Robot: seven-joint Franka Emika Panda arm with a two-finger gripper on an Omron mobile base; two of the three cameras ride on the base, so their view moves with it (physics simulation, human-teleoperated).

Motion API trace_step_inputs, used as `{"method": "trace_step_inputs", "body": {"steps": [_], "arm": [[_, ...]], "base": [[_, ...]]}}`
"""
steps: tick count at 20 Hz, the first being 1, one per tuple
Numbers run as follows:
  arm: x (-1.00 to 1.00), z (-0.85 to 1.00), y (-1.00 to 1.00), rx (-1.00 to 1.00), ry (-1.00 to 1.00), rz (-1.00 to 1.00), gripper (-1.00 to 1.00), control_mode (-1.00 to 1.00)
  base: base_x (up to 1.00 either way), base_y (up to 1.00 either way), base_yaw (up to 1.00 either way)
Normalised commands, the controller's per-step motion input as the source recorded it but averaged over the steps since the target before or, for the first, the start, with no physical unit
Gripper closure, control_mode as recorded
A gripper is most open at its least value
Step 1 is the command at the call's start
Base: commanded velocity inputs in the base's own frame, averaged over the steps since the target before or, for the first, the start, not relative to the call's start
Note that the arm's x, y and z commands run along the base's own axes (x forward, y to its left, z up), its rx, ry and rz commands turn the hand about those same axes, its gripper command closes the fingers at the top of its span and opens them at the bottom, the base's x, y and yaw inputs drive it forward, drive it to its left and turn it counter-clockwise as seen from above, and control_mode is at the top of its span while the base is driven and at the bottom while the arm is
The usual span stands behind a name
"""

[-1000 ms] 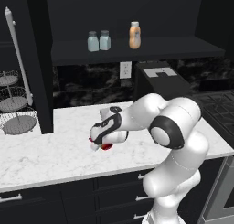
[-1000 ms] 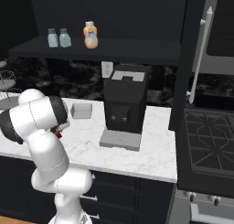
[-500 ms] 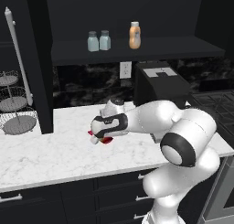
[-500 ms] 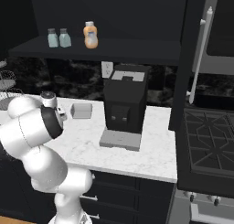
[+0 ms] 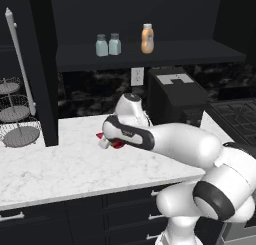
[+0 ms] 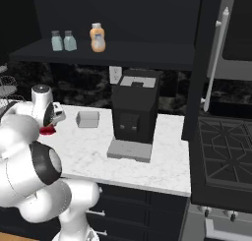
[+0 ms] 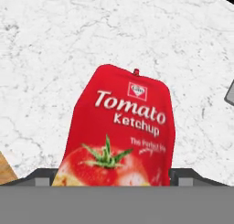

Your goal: Put the shaker and condiment bottle from the counter next to their counterparts in the cabinet.

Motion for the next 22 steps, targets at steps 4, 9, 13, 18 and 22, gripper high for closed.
{"method": "trace_step_inputs", "body": {"steps": [4,9,13,18,22], "arm": [[-0.41,0.80,0.00,0.00,-0.03,0.00,1.00,-1.00],[-0.41,0.82,0.00,0.01,-0.04,0.00,1.00,-1.00],[-0.39,0.89,-0.08,0.02,-0.05,0.00,1.00,-1.00],[-0.42,0.92,-0.10,0.03,-0.07,0.00,1.00,-1.00],[-0.49,0.91,-0.11,0.02,-0.10,0.00,1.00,-1.00]], "base": [[0.00,0.00,0.00],[0.00,0.00,0.00],[0.00,0.00,0.00],[0.00,0.00,0.00],[0.00,0.00,0.00]]}}
